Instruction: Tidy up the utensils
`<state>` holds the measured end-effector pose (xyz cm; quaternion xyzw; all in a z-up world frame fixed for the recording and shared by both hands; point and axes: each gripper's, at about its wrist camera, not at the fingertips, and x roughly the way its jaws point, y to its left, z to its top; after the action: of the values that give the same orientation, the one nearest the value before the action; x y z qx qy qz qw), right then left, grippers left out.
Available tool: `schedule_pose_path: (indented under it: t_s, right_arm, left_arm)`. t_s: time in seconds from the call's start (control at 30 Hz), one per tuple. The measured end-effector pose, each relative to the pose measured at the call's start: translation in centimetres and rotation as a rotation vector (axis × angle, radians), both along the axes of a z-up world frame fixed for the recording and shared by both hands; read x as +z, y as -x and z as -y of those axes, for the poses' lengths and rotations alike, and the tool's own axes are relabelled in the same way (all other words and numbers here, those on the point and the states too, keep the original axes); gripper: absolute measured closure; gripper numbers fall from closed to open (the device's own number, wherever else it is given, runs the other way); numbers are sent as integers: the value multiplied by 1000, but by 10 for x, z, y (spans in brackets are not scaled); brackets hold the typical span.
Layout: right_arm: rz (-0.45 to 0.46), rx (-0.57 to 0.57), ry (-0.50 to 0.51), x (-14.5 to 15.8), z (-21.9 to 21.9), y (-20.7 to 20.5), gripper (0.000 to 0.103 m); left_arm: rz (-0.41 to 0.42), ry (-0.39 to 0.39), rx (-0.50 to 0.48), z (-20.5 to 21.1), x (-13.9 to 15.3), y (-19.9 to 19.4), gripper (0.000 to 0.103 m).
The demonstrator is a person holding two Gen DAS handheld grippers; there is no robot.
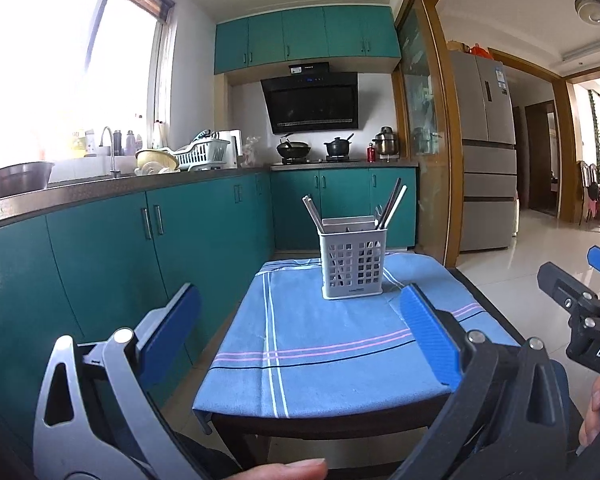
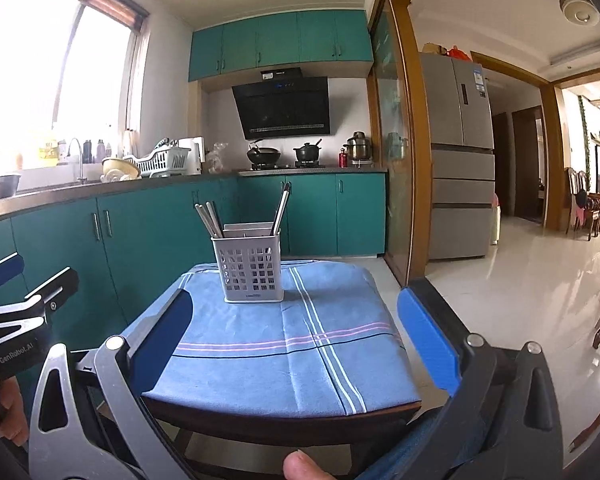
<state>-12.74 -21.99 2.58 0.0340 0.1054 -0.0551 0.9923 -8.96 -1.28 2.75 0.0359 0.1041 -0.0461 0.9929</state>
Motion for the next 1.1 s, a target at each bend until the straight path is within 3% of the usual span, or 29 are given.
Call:
schedule_pose_path:
  t_s: [1.1]
  right_arm:
    - [-33,1,5,-6,0,-10,3]
  left_arm:
    - [-24,-15,-19,7,-2,-3,4]
